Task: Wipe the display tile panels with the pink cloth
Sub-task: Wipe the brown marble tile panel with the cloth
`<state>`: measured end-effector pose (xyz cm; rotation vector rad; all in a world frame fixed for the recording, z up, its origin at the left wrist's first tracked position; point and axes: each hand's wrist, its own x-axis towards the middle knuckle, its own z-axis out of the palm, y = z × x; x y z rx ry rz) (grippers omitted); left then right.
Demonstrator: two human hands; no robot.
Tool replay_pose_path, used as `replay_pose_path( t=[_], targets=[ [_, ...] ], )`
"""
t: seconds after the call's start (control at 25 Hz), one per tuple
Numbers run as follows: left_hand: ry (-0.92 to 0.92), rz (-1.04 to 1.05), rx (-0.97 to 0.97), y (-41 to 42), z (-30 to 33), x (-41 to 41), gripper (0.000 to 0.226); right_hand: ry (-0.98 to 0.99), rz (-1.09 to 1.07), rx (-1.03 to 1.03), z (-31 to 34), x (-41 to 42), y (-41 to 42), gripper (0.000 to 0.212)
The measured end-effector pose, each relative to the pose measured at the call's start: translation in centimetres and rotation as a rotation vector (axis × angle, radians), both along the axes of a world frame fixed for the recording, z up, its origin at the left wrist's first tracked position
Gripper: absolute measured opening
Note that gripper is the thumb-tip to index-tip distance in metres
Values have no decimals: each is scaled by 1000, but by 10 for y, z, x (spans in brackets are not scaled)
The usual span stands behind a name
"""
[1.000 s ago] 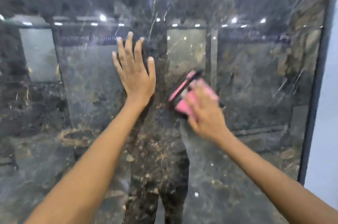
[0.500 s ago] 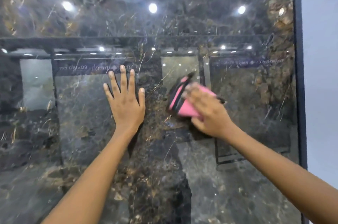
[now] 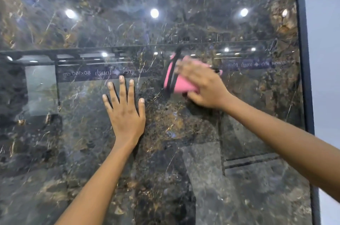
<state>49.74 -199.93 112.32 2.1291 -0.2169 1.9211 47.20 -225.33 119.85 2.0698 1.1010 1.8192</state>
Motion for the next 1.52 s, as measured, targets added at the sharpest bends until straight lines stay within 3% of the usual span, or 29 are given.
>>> replay_pose_path(
  t=[0.04,0.08,0.12,0.24,0.28,0.32,0.36,0.48,0.52,0.56,0.6,0.64,0.76,0.84,0.88,0.92,1.04,1.12,1.2,1.32,1.4,1.44,1.52],
  targets=[
    [0,-2,1,0,1,0,61,-7,-64,-253,-5,-2,-12,59],
    [2,-3,2,0,1,-1,61,-21,-107,-322,0,-2,-32,56],
    [3,-2,1,0,1,-1,61,-24,-123,-170,6,-1,-51,56],
    [11,-14,-47,-10,-8,-2,60,-17,-40,730,7,-5,-87,64],
    [21,-24,-61,-16,-18,-3,61,-25,-22,851,-13,-2,-82,65],
    [34,-32,-59,-24,-35,-3,62,-17,8,827,-44,2,-71,66],
    [46,-35,-43,-32,-54,-4,62,17,23,680,-89,3,-58,65],
    [83,-45,42,-47,-116,-4,64,126,-87,-255,-241,-11,-38,48],
    [92,-46,60,-49,-129,-5,64,175,-109,-483,-263,-19,-44,45],
    [97,-45,65,-49,-136,-4,65,217,-99,-577,-261,-24,-53,43],
    [101,-42,57,-49,-140,-4,65,209,-126,-534,-240,-24,-63,43],
    [100,-38,50,-49,-140,-4,65,170,-163,-340,-209,-23,-72,45],
    [90,-48,57,-50,-139,-5,65,49,-244,565,-103,-17,-105,68],
    [88,-71,64,-49,-139,-5,64,29,-139,925,-95,-12,-90,72],
    [89,-82,62,-48,-140,-5,62,32,-96,929,-116,-11,-70,71],
    [91,-89,58,-47,-142,-5,61,55,-89,773,-156,-10,-53,66],
    [92,-89,62,-47,-140,-3,60,166,-165,-99,-309,-24,-27,45],
    [89,-84,44,-49,-136,-5,59,301,-108,-423,-352,-34,-40,44],
    [113,-90,-47,-58,-142,-10,57,288,-36,-380,-321,-29,-59,46],
    [206,-97,-158,-86,-193,-22,61,184,-32,124,-230,-20,-85,52],
    [250,-104,-135,-100,-229,-24,60,130,-51,446,-212,-13,-89,59],
    [265,-109,-119,-102,-242,-23,59,121,-64,497,-231,-10,-83,61],
    [308,-88,-114,-102,-257,-23,58,97,-115,281,-312,-5,-68,57]
  ],
)
